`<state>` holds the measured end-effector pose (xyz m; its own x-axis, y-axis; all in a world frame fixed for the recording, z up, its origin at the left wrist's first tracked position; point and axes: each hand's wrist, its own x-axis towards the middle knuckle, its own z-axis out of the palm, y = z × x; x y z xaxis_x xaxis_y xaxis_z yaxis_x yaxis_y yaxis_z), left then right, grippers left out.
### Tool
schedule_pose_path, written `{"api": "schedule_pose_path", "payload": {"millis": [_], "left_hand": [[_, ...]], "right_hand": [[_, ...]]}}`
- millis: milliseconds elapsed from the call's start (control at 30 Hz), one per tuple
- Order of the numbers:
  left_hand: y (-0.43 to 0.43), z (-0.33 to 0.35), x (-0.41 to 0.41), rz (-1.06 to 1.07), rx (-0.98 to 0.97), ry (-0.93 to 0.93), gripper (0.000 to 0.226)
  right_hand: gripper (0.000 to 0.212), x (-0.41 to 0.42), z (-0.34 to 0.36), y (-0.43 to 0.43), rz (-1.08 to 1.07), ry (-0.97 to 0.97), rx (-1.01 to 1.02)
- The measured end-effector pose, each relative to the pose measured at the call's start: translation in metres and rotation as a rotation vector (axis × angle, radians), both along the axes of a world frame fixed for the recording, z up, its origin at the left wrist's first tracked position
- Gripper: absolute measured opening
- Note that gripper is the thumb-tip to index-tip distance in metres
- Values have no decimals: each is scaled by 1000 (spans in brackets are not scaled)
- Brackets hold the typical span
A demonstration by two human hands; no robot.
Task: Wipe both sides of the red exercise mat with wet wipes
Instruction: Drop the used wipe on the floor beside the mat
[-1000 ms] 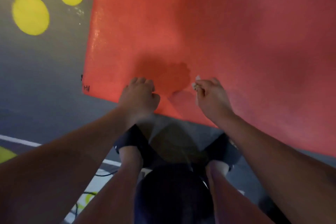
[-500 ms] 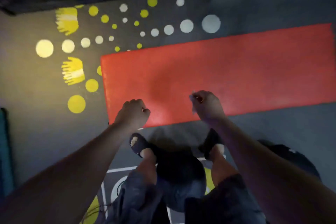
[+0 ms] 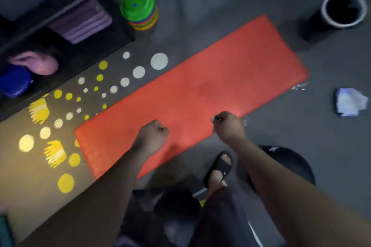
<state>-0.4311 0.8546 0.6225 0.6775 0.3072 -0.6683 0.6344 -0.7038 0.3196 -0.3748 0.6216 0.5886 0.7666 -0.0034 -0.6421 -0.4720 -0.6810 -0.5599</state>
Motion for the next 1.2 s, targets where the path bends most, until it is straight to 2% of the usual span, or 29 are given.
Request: {"api": "schedule_pose_path", "payload": {"millis": [200, 400, 567, 800, 967, 1200], "left_hand": [[-133, 16, 90, -165, 22, -91, 16], [-227, 23, 162, -386, 71, -54, 20], [-319, 5, 219, -520, 31, -46, 17], [-430, -27, 318, -619, -69, 4, 14], [-498, -30, 384, -681, -84, -16, 23], [-582, -39, 433, -641, -124, -37, 14]], "right_hand": [[23, 51, -11, -147, -111, -14, -90], [12, 73, -8, -257, -358, -35, -47], [21, 96, -7, -340, -487, -17, -98], [23, 170, -14, -431, -563, 96, -124], [18, 229, 4, -495, -560, 79, -98], [25, 296, 3, -573, -588, 97, -35]]}}
